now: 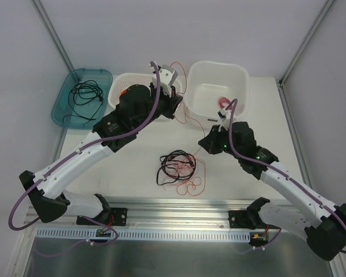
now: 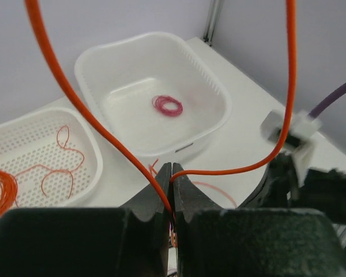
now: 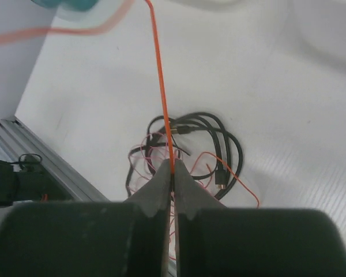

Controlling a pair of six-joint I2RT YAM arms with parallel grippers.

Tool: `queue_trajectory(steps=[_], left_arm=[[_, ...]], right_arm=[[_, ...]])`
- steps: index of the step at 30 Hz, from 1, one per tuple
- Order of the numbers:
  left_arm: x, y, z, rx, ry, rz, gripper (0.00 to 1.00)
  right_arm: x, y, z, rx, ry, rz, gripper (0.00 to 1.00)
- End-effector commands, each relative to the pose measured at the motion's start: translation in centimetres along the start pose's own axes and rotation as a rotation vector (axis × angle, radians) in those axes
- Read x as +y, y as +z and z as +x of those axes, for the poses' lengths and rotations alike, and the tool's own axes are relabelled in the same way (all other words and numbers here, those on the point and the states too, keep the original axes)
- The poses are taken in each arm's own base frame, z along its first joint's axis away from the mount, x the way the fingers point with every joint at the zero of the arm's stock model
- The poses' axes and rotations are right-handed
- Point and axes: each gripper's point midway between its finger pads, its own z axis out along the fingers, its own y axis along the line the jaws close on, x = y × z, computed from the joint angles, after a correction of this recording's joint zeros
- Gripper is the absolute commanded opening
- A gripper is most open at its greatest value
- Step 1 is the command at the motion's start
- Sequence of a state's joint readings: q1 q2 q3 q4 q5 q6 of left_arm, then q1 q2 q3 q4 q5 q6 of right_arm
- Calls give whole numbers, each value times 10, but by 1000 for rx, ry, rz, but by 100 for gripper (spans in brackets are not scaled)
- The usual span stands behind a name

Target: Untangle the cables

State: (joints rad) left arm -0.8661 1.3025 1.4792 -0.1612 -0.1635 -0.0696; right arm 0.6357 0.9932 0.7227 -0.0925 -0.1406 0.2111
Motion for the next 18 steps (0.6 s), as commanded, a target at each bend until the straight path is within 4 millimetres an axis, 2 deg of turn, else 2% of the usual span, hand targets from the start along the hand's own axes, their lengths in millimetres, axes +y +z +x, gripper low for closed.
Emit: queue_trajectory(steps=[1, 2, 3, 4, 5, 7, 9, 14, 18], left_arm=[[8, -9, 8, -7, -45, -21, 0], [9, -10, 12, 0, -45, -25, 0], [10, -14, 13, 0, -50, -26, 0], [13, -15, 21, 14, -57, -34, 0], [14, -16, 24, 17, -60, -38, 0], [14, -20, 28, 22, -64, -31, 0], [13, -24, 26, 15, -64, -16, 0], [3, -27, 32, 20, -54, 48, 0], [-12, -31, 37, 15, -74, 132, 0]], right_arm=[[31, -42, -60, -125, -83, -31, 1], [44, -55, -83, -166, -97, -45, 1], [50, -63, -94, -184, -101, -45, 1], [46, -66, -93, -146, -97, -6, 1], [62, -83, -118, -195, -101, -28, 1], [71, -94, -127, -201, -110, -45, 1], [85, -110, -148, -262, -113, -76, 1], [104, -125, -170, -309, -112, -128, 1], [102, -108, -165, -276, -106, -126, 1]])
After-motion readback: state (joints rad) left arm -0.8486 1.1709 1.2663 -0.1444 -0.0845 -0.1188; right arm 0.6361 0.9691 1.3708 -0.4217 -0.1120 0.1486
